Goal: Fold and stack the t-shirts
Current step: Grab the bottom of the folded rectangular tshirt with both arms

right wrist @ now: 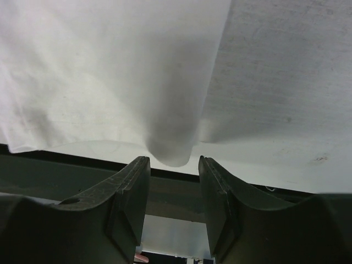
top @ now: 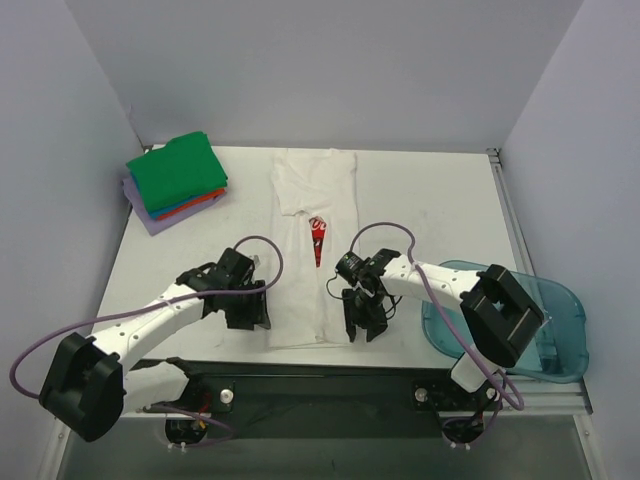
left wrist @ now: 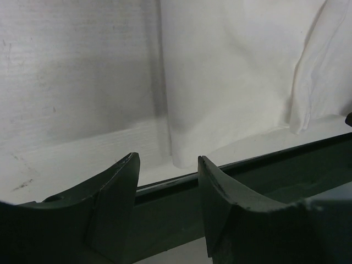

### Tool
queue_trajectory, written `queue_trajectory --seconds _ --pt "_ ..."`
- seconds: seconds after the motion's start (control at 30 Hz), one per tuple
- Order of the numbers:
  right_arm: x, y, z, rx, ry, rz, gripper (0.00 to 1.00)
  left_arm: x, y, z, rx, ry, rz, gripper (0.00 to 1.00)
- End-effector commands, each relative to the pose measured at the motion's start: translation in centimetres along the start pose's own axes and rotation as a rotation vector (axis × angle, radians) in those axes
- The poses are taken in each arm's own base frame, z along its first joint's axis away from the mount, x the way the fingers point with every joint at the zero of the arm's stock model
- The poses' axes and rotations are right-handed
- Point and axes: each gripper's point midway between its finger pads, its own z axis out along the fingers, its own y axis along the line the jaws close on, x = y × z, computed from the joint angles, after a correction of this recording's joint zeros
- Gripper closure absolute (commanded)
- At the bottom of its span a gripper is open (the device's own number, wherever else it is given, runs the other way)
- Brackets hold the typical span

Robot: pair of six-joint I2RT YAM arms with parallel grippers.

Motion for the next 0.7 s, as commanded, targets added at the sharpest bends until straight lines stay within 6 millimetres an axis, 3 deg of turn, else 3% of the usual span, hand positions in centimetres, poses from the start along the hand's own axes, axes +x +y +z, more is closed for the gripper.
queue_trajectory --seconds 0.0,0.4,0.67 --pt "0.5 -1.6 0.8 0.060 0.020 0.001 0.59 -0.4 -1.6 -0.5 0.074 -0.057 -0.079 0.43" --pt "-0.2 -2.0 1.5 0.056 0.009 -0.005 0.65 1.3 -1.5 1.6 0.088 -0.013 -0.126 0.43" --pt "0.3 -2.4 1.7 0.047 0.036 -0.003 0.69 3.1 -0.8 2.9 0.050 0.059 -0.147 0.44"
